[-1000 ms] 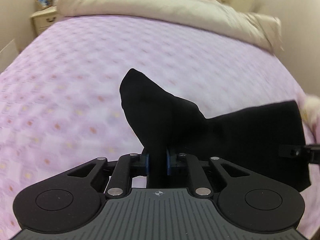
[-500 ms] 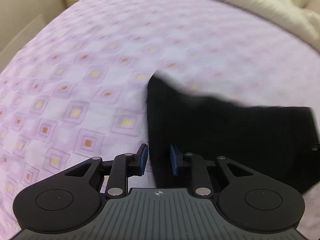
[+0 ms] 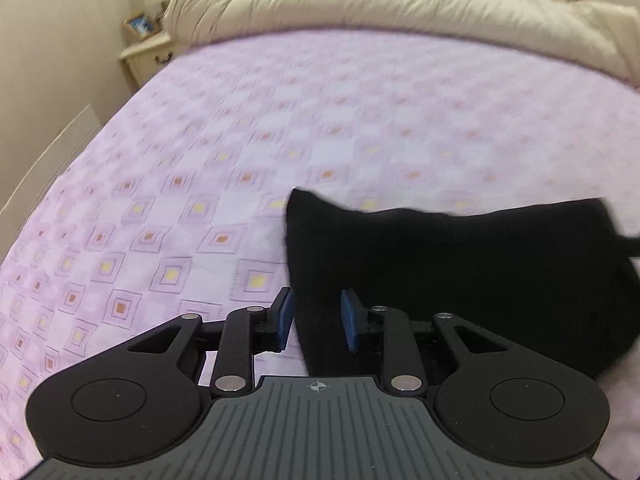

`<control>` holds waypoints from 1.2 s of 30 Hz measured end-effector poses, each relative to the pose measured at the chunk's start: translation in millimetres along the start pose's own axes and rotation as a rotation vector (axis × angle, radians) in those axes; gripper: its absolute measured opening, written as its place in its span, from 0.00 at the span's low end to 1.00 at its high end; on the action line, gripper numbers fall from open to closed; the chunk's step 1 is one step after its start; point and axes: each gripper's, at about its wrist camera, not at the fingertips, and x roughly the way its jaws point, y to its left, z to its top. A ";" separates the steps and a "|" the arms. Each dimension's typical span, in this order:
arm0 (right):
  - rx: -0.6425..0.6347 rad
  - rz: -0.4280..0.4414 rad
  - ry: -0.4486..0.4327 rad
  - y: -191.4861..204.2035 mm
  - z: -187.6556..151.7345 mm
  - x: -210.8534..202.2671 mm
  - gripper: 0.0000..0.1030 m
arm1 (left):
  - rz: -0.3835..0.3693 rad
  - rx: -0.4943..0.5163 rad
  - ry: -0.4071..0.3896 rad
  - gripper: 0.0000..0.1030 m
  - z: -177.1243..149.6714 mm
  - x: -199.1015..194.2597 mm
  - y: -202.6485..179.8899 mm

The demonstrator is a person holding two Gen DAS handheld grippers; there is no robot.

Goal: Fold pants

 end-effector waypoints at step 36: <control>-0.052 -0.053 -0.127 74.1 -72.0 -158.0 0.43 | 0.060 -0.090 0.036 0.26 -40.2 -149.6 -41.4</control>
